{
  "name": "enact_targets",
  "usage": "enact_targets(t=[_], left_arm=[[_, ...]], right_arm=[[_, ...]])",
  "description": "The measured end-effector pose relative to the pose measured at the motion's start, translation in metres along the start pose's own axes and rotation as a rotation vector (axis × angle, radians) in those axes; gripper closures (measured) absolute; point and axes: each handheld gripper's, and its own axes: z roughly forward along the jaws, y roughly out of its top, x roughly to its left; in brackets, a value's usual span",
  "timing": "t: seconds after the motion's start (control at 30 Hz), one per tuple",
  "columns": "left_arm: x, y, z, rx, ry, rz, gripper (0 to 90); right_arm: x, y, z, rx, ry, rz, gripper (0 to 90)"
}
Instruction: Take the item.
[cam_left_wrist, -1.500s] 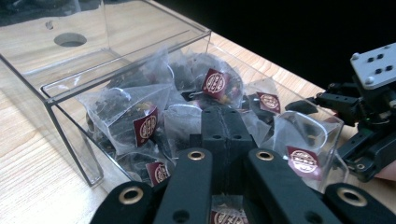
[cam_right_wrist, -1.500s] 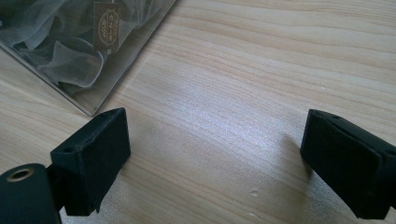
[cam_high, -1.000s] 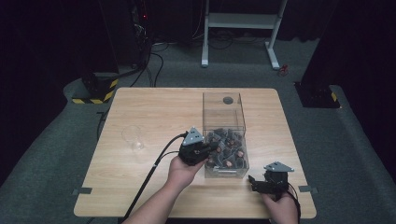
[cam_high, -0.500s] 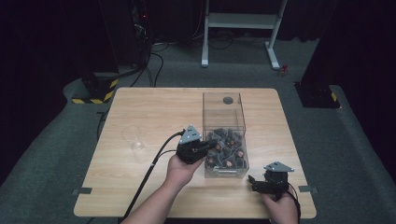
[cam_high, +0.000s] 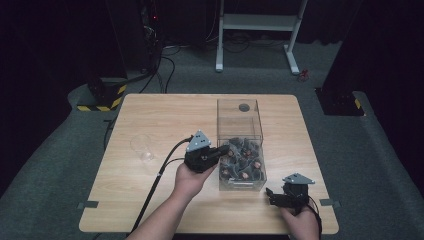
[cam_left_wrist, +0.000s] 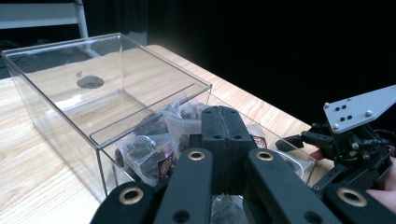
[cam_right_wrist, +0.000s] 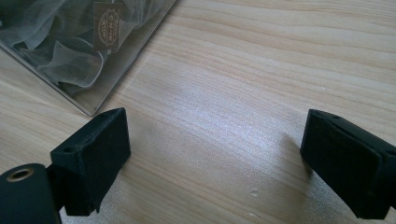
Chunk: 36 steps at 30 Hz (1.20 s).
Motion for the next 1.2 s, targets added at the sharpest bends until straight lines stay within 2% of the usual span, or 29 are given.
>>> enact_targets(t=[0.6, 1.2], left_arm=[[0.011, 0.004, -0.017, -0.021, 0.041, 0.008, 90.0], [0.038, 0.001, -0.046, -0.043, 0.109, -0.011, 90.0]], right_arm=[[0.0, 0.0, 0.0, 0.0, 0.0, 0.001, 8.1], [0.0, 0.0, 0.0, 0.0, 0.0, 0.001, 8.1]])
